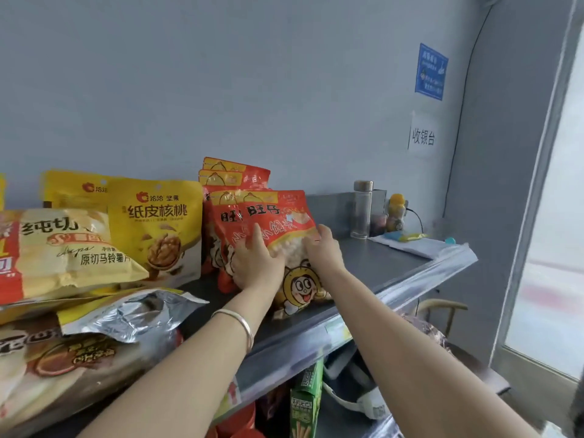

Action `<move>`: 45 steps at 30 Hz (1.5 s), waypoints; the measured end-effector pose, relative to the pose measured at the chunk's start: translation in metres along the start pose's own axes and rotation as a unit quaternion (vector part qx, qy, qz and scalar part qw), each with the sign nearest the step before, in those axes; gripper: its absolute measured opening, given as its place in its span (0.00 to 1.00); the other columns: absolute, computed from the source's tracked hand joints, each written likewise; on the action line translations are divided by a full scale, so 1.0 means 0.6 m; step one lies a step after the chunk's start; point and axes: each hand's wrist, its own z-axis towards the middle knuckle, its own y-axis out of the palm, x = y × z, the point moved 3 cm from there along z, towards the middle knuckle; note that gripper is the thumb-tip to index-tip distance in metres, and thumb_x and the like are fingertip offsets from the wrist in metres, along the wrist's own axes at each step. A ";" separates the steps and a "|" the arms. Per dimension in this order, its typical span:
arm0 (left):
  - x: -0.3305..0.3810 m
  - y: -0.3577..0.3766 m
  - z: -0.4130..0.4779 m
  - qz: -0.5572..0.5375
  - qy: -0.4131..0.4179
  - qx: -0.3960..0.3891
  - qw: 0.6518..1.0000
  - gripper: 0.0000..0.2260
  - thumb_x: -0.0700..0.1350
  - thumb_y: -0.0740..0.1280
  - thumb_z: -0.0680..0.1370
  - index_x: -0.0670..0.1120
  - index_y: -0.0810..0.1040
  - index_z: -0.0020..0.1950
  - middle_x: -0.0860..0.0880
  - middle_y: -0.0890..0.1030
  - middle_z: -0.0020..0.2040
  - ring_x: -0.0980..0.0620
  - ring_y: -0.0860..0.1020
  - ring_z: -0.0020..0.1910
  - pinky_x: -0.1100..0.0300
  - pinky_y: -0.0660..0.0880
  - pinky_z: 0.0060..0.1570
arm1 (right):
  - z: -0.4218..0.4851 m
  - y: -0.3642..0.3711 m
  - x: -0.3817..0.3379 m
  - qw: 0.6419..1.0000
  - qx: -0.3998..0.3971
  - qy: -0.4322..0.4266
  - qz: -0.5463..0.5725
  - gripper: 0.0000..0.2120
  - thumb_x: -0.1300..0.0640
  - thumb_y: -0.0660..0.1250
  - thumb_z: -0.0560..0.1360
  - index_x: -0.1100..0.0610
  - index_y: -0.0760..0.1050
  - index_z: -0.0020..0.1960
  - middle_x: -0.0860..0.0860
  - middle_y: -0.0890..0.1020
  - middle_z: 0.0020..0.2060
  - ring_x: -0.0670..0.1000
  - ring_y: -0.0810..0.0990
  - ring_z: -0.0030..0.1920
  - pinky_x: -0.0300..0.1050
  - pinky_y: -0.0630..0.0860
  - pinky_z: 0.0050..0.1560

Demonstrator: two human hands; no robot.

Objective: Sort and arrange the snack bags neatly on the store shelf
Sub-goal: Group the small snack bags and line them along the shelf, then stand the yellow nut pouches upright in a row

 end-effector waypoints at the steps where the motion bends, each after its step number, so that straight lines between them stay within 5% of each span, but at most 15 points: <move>1: -0.001 0.008 -0.003 0.017 -0.004 -0.003 1.000 0.33 0.54 0.62 0.79 0.55 0.45 0.78 0.44 0.56 0.75 0.42 0.56 0.74 0.43 0.60 0.70 | 0.002 0.000 0.003 1.000 -0.009 -0.015 -0.021 0.25 0.51 0.53 0.78 0.49 0.57 0.75 0.56 0.72 0.66 0.59 0.74 0.61 0.55 0.73 0.60; 7: 0.007 0.043 -0.028 -0.038 -0.005 0.025 0.999 0.31 0.49 0.57 0.81 0.50 0.43 0.78 0.45 0.52 0.77 0.45 0.50 0.76 0.42 0.55 0.72 | 0.009 -0.013 0.017 0.994 -0.027 -0.041 -0.101 0.21 0.50 0.50 0.79 0.50 0.59 0.72 0.56 0.75 0.63 0.58 0.75 0.58 0.51 0.71 0.53; 11: 0.002 0.039 -0.032 -0.014 -0.004 0.051 0.999 0.30 0.51 0.58 0.80 0.50 0.47 0.78 0.44 0.55 0.76 0.44 0.54 0.75 0.44 0.58 0.70 | 0.008 -0.018 0.014 0.988 -0.018 -0.061 -0.138 0.22 0.50 0.51 0.79 0.50 0.59 0.73 0.56 0.70 0.67 0.61 0.69 0.65 0.57 0.68 0.63; 19: 0.020 -0.068 0.012 0.024 0.097 0.147 0.984 0.18 0.47 0.65 0.77 0.47 0.71 0.67 0.46 0.72 0.64 0.46 0.70 0.65 0.51 0.70 0.63 | -0.025 0.026 -0.086 0.926 0.062 -0.309 -0.207 0.17 0.51 0.57 0.80 0.52 0.72 0.67 0.54 0.70 0.67 0.58 0.66 0.67 0.54 0.68 0.63; 27: -0.018 -0.265 0.025 0.191 0.141 0.161 0.958 0.12 0.43 0.65 0.76 0.48 0.78 0.59 0.45 0.74 0.63 0.44 0.69 0.65 0.53 0.66 0.62 | -0.095 0.161 -0.195 0.912 -0.099 -0.383 -0.108 0.18 0.52 0.59 0.80 0.55 0.70 0.68 0.57 0.71 0.65 0.61 0.69 0.64 0.54 0.68 0.63; 33: -0.056 -0.378 0.016 0.243 0.109 0.165 0.950 0.11 0.46 0.65 0.77 0.50 0.77 0.59 0.47 0.73 0.64 0.45 0.69 0.66 0.53 0.66 0.61 | -0.146 0.252 -0.266 0.911 -0.209 -0.347 -0.074 0.20 0.51 0.58 0.81 0.57 0.68 0.70 0.58 0.72 0.66 0.59 0.74 0.62 0.49 0.70 0.58; 37: -0.096 -0.446 0.015 0.245 0.044 0.182 0.951 0.16 0.47 0.65 0.76 0.51 0.74 0.64 0.45 0.69 0.67 0.43 0.68 0.66 0.52 0.67 0.61 | -0.161 0.286 -0.289 0.928 -0.273 -0.244 -0.061 0.25 0.46 0.56 0.81 0.58 0.63 0.73 0.58 0.73 0.67 0.59 0.73 0.64 0.53 0.72 0.61; 41: -0.151 -0.475 0.020 0.119 -0.037 0.150 0.981 0.24 0.47 0.68 0.75 0.49 0.67 0.70 0.41 0.68 0.66 0.41 0.71 0.63 0.50 0.71 0.62 | -0.169 0.312 -0.295 0.930 -0.312 -0.177 -0.074 0.32 0.41 0.55 0.80 0.60 0.59 0.76 0.58 0.67 0.72 0.59 0.67 0.70 0.53 0.66 0.65; 45: -0.180 -0.474 0.016 -0.107 -0.098 0.098 0.985 0.27 0.45 0.69 0.75 0.50 0.63 0.72 0.44 0.74 0.60 0.44 0.79 0.52 0.54 0.79 0.44 | -0.180 0.331 -0.298 0.930 -0.337 -0.136 -0.065 0.34 0.37 0.55 0.79 0.59 0.59 0.76 0.57 0.66 0.72 0.59 0.66 0.71 0.50 0.65 0.63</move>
